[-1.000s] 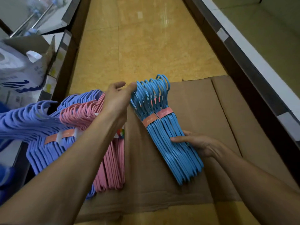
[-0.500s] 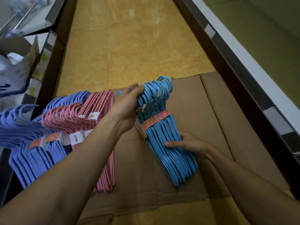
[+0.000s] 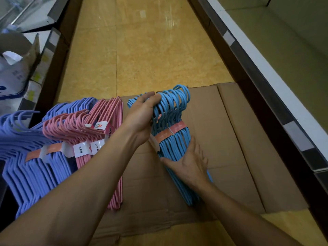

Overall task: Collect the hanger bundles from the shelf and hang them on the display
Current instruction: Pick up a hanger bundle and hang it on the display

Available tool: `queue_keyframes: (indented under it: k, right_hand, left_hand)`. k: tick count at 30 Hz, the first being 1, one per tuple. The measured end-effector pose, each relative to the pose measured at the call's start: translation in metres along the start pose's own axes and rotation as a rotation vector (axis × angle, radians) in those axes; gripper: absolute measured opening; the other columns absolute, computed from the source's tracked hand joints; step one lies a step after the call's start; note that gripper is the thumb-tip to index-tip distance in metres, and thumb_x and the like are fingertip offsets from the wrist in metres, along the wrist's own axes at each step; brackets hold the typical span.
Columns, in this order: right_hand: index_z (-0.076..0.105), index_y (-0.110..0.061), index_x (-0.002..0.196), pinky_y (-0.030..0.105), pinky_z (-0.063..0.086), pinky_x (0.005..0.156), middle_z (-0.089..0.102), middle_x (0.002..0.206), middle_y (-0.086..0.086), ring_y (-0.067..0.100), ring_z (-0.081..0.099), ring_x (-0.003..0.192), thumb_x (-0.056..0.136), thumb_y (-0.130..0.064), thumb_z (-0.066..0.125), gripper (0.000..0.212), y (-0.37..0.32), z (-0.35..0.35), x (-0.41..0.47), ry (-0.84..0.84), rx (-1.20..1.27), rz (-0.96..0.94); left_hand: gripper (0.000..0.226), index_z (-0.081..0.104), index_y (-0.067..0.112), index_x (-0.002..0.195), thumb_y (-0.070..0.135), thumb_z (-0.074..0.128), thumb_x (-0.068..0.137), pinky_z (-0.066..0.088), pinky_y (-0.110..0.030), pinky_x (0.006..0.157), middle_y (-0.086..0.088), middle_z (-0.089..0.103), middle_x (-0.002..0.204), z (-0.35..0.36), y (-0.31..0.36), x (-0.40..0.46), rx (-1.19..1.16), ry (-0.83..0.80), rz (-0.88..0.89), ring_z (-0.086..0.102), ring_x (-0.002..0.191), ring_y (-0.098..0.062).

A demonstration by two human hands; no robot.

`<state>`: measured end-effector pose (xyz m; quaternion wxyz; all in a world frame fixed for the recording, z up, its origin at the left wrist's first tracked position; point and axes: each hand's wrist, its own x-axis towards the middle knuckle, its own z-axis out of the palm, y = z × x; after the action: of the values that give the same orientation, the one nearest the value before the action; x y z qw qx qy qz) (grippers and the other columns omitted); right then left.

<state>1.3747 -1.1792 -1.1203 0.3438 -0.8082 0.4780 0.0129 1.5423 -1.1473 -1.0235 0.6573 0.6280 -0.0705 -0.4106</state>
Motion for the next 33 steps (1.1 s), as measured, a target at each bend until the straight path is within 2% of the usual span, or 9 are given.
queue_keyframes:
  k: [4,7,12,17,19,21,25,29,33]
  right_hand:
    - [-0.003,-0.005,0.155,0.050,0.021,0.114,0.021,0.158,0.013,0.033,0.026,0.142,0.071,-0.064,0.068,0.126,-0.021,0.013,-0.003,0.065,-0.092,0.083]
    - [-0.001,0.000,0.154,0.051,0.024,0.113,0.025,0.153,0.017,0.036,0.031,0.138,0.075,-0.061,0.066,0.120,-0.030,0.024,-0.002,0.134,-0.167,0.119]
    - [0.029,0.004,0.147,0.052,0.039,0.093,0.050,0.130,0.021,0.039,0.051,0.114,0.064,-0.048,0.078,0.109,-0.029,0.044,-0.002,0.314,-0.248,0.138]
    - [0.024,-0.002,0.148,0.049,0.036,0.095,0.048,0.130,0.017,0.036,0.049,0.117,0.072,-0.032,0.068,0.093,-0.023,0.033,0.002,0.264,-0.167,0.102]
    - [0.020,-0.006,0.150,0.050,0.035,0.100,0.047,0.134,0.015,0.035,0.047,0.122,0.076,-0.027,0.065,0.089,-0.019,0.025,0.006,0.246,-0.110,0.109]
    - [0.020,-0.008,0.151,0.051,0.035,0.104,0.046,0.138,0.015,0.035,0.047,0.127,0.079,-0.023,0.064,0.086,-0.015,0.016,0.010,0.227,-0.044,0.123]
    - [0.030,-0.010,0.145,0.052,0.043,0.102,0.051,0.135,0.014,0.038,0.053,0.121,0.077,-0.020,0.063,0.076,0.000,-0.003,0.017,0.170,0.085,0.142]
    - [0.043,-0.018,0.123,0.052,0.052,0.089,0.060,0.109,0.005,0.031,0.061,0.099,0.073,-0.022,0.067,0.056,0.013,-0.027,0.017,0.120,0.204,0.100]
    - [0.038,-0.035,0.109,0.049,0.057,0.082,0.060,0.096,-0.005,0.020,0.062,0.089,0.076,-0.019,0.071,0.049,0.013,-0.051,0.018,0.059,0.356,0.024]
  left_hand:
    - [0.050,0.052,0.011,0.138,0.028,0.062,0.093,0.055,-0.022,0.060,-0.013,0.067,0.125,0.002,0.001,-0.005,-0.033,0.017,-0.016,0.069,0.104,-0.020]
    - [0.038,0.052,0.016,0.134,0.024,0.059,0.098,0.054,-0.019,0.055,-0.007,0.069,0.117,0.007,0.004,-0.011,-0.040,0.047,-0.025,0.070,0.093,-0.014]
    - [0.044,0.048,0.020,0.140,0.027,0.059,0.098,0.053,-0.017,0.052,0.001,0.066,0.111,0.012,0.004,-0.017,-0.027,0.054,-0.023,0.067,0.089,-0.007]
    - [0.051,0.044,0.021,0.143,0.035,0.061,0.097,0.053,-0.030,0.082,-0.003,0.067,0.125,0.008,0.004,-0.023,-0.012,0.021,-0.027,0.066,0.108,-0.015]
    - [0.051,0.043,0.020,0.143,0.037,0.058,0.098,0.047,-0.033,0.097,-0.007,0.069,0.123,0.006,0.003,-0.024,0.012,-0.007,-0.029,0.066,0.113,-0.017]
    - [0.051,0.041,0.019,0.144,0.040,0.054,0.099,0.043,-0.033,0.101,-0.008,0.073,0.117,0.002,0.003,-0.028,0.033,-0.023,-0.030,0.066,0.114,-0.020]
    - [0.036,0.049,0.019,0.131,0.038,0.052,0.101,0.048,-0.042,0.100,-0.007,0.072,0.116,-0.016,-0.002,-0.033,0.072,0.041,-0.073,0.068,0.109,-0.031]
    - [0.030,0.061,0.012,0.123,0.030,0.055,0.099,0.052,-0.034,0.075,-0.010,0.067,0.120,-0.037,-0.012,-0.030,0.151,0.185,-0.160,0.062,0.087,-0.023]
    - [0.011,0.063,0.017,0.104,0.023,0.060,0.096,0.052,-0.033,0.077,-0.005,0.062,0.110,-0.045,-0.010,-0.024,0.160,0.282,-0.165,0.061,0.089,-0.024]
